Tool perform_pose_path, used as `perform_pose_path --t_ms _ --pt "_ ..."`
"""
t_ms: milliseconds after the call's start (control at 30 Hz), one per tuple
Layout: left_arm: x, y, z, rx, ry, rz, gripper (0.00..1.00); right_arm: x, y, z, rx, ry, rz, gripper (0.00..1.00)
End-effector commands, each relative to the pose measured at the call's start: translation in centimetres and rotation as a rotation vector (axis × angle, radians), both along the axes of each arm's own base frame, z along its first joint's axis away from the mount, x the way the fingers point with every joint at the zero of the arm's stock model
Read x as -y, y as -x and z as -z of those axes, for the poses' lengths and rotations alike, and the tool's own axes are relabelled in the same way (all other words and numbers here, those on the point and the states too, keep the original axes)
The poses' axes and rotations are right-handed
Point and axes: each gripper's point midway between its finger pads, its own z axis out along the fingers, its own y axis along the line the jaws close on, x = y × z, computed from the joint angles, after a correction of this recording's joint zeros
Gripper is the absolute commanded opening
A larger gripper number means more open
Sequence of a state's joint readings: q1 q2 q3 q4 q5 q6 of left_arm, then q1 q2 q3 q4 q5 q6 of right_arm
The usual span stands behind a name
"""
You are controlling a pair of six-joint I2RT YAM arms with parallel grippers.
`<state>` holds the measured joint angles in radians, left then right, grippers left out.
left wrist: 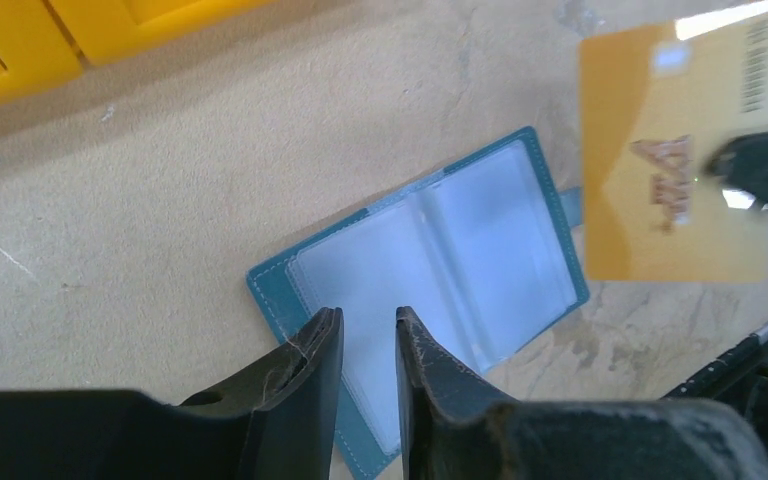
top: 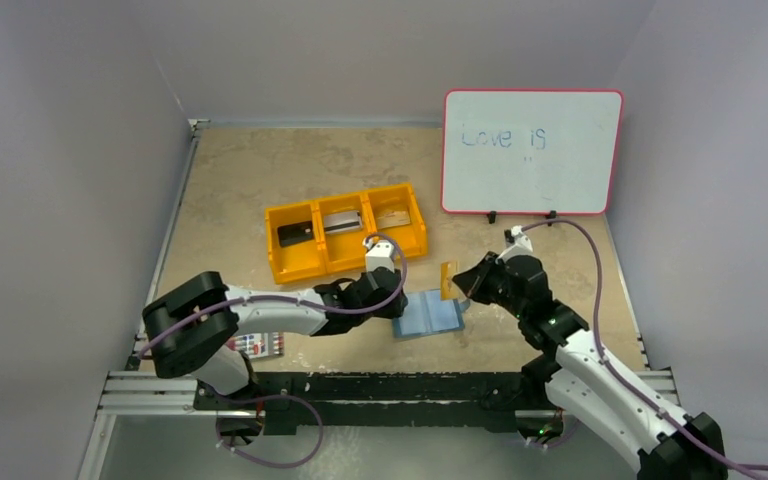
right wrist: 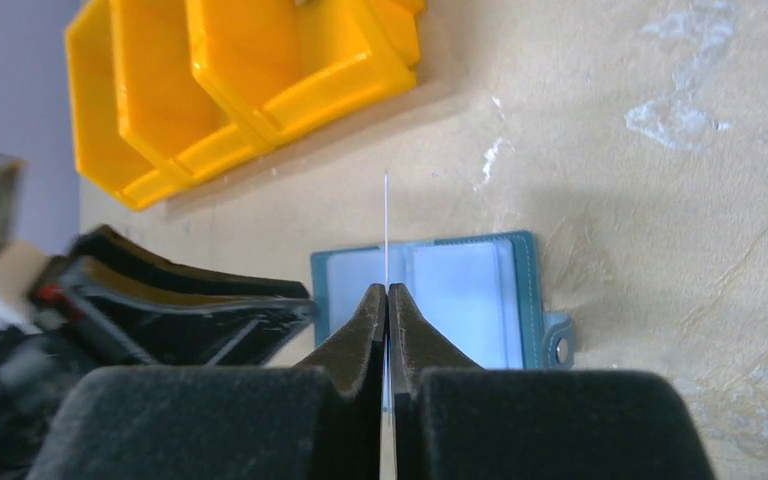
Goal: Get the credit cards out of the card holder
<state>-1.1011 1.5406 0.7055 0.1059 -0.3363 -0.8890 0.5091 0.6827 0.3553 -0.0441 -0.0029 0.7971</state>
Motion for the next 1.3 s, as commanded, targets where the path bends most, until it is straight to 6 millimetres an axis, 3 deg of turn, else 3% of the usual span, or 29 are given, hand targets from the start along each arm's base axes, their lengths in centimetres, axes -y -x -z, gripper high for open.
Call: perform_pose_path --t_ms 0,333,500,700,833,967,1133,1267 --pt "-0.2 -0.3 -2.9 0.064 0.048 0.001 0.27 -0.6 0.2 0.5 -0.043 0.028 -0.053 0.0" --pt "-3.2 -1.5 -6.4 0.159 -0.009 -0.082 0.38 -3.3 1.2 3.5 -0.115 0.046 -0.261 0.0" --pt "-6.1 -1.9 -7.6 0.204 -0.119 -0.119 0.44 -3.0 1.0 5.6 -0.176 0.099 -0.261 0.0" --pt "-9.9 -2.6 -9.8 0.278 -0.224 -0.192 0.55 -4.9 1.2 6.2 -0.205 0.051 -0.321 0.0" --pt "-12.6 -3.3 -10.8 0.291 -0.27 -0.252 0.59 -5.9 1.0 4.8 -0.169 -0.008 -0.332 0.0" --pt "-16.0 -4.2 -11.6 0.274 -0.3 -0.32 0.61 -5.4 -0.1 2.3 -0.09 -0.002 -0.278 0.0" --pt "-19.8 -4.2 -13.3 0.293 -0.357 -0.371 0.7 -3.8 -1.4 -3.4 0.126 0.006 -0.2 0.0" --pt "-22.1 -3.9 -15.3 0.349 -0.417 -0.4 0.75 -2.8 -1.8 -6.8 0.328 0.035 -0.197 0.0"
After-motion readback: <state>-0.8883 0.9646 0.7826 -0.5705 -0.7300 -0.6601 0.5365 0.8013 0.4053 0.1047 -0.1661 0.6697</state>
